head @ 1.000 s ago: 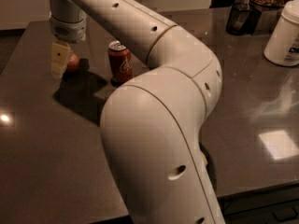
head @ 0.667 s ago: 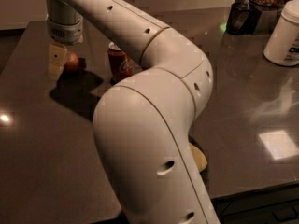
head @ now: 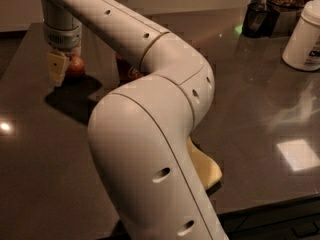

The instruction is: Pick apple

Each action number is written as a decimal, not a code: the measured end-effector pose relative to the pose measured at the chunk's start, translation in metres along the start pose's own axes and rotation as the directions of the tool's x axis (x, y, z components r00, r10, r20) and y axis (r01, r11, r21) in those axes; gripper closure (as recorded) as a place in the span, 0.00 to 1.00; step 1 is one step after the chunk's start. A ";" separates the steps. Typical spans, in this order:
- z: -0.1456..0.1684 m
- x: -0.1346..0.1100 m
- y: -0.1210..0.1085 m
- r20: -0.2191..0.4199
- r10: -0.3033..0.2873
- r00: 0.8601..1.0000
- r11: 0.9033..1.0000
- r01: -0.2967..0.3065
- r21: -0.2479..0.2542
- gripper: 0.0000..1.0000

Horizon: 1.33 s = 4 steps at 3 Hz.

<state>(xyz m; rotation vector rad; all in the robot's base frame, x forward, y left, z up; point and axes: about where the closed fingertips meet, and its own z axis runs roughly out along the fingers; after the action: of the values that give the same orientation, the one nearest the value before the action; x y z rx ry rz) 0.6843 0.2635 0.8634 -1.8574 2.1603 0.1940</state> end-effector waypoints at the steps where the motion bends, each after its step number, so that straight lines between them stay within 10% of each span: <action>1: -0.003 -0.004 0.003 0.009 -0.002 1.000 1.000 0.002 -0.016 0.54; 3: -0.054 -0.005 0.019 0.060 -0.108 0.992 0.994 0.109 0.000 1.00; 4: -0.104 -0.009 0.051 0.121 -0.228 0.966 0.973 0.230 -0.003 1.00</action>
Offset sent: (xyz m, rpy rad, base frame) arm -0.0059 -0.0124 0.0312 0.0204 0.0071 0.0348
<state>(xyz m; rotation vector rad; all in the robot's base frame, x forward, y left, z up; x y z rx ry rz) 0.6221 0.2507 0.9610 -2.0306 1.8537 0.2681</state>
